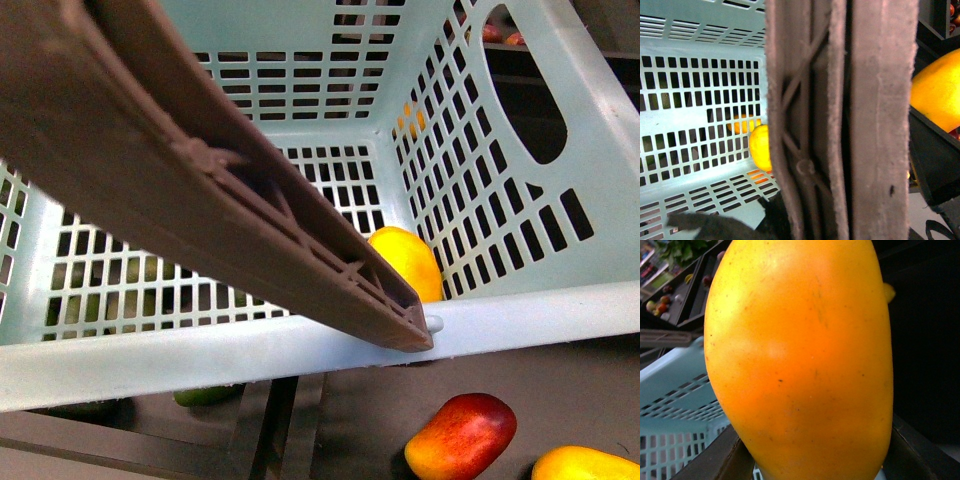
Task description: Pick lemon and mango into basket
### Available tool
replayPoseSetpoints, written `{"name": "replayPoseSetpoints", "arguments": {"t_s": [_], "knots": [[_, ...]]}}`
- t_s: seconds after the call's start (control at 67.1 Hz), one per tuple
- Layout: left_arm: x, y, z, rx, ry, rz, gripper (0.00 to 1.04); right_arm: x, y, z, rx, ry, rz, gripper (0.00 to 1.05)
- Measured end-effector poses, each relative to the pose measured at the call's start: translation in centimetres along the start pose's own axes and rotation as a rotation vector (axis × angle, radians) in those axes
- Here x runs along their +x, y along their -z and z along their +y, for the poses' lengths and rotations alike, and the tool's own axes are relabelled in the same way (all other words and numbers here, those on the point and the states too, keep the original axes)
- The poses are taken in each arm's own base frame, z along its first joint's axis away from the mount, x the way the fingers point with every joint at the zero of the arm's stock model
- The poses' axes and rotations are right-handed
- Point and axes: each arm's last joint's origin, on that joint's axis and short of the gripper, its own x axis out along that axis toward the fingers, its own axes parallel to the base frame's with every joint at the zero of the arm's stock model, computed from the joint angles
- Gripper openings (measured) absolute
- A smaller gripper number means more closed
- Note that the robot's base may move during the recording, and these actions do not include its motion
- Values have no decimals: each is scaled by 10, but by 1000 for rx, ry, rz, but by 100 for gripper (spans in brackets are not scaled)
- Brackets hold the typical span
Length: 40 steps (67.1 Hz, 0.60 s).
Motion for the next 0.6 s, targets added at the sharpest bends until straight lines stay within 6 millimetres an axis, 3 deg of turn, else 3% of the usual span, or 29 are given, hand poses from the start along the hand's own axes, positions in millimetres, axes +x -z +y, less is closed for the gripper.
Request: {"name": "replayPoseSetpoints", "arguments": {"t_s": [0.462,0.596], "knots": [[0,0,0,0,0,0,14,16,30,31,-63,-71,117,57],[0,0,0,0,0,0,14,19,36,32,-67,-64,142,77]]}}
